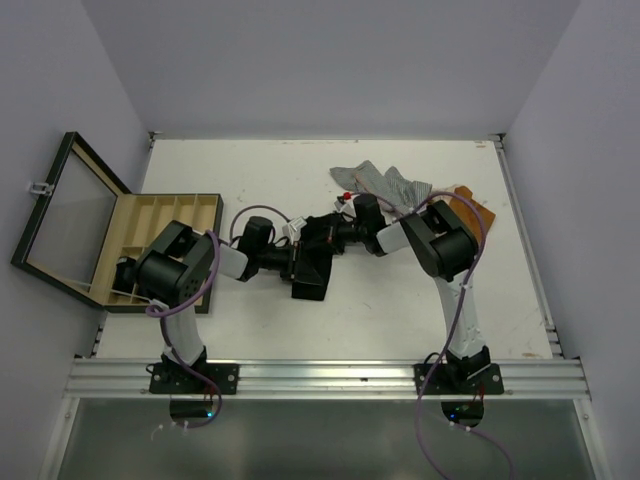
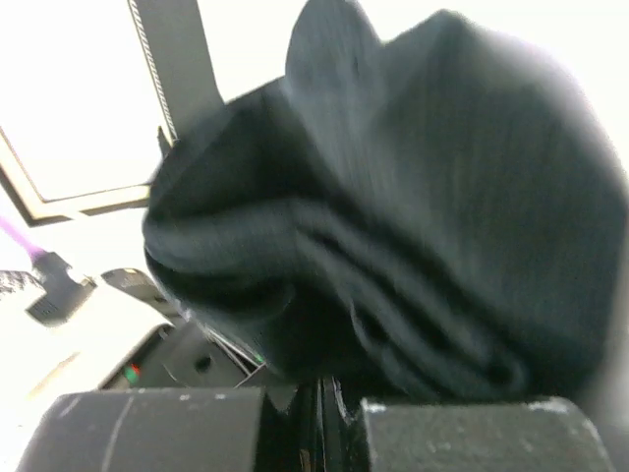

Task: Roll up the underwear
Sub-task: Fold the underwear

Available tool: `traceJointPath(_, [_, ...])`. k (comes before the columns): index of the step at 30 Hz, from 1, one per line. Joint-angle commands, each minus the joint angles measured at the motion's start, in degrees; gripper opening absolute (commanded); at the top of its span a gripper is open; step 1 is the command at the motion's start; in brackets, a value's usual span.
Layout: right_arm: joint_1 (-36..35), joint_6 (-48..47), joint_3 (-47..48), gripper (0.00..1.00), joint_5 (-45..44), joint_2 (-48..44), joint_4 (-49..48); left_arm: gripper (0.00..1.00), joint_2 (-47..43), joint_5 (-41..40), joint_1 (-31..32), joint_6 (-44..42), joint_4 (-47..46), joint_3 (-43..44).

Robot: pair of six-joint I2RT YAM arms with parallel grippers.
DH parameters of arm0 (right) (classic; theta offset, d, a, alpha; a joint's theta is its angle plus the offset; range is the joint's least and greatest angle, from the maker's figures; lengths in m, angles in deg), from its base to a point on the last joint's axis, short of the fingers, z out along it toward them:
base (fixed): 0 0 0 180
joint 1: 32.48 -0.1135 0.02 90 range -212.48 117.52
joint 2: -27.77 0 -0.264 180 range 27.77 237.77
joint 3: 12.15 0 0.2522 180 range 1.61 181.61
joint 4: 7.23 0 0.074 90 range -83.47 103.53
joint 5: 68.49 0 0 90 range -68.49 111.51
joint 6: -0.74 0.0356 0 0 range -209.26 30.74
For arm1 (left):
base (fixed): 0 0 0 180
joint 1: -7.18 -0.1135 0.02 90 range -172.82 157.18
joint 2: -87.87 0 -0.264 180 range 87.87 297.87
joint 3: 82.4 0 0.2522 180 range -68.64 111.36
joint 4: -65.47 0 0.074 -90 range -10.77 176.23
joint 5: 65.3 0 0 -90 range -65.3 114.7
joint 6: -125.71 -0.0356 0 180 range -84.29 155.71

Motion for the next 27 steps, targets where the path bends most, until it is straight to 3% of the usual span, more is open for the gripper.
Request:
traceJointPath(1, [1.66, 2.52, 3.75, 0.03, -2.66, 2.99, -6.44, 0.30, 1.39, -6.23, -0.32, -1.00, 1.63, -2.22])
traceJointPath(17, [4.57, 4.02, 13.94, 0.04, -5.57, 8.98, -7.24, 0.30, 2.01, -6.84, -0.32, -1.43, 2.06, -3.10])
traceJointPath(27, [3.51, 0.77, 6.75, 0.12, -2.40, -6.57, -5.75, 0.34, 0.87, -7.02, -0.32, -1.96, 1.36, -2.92])
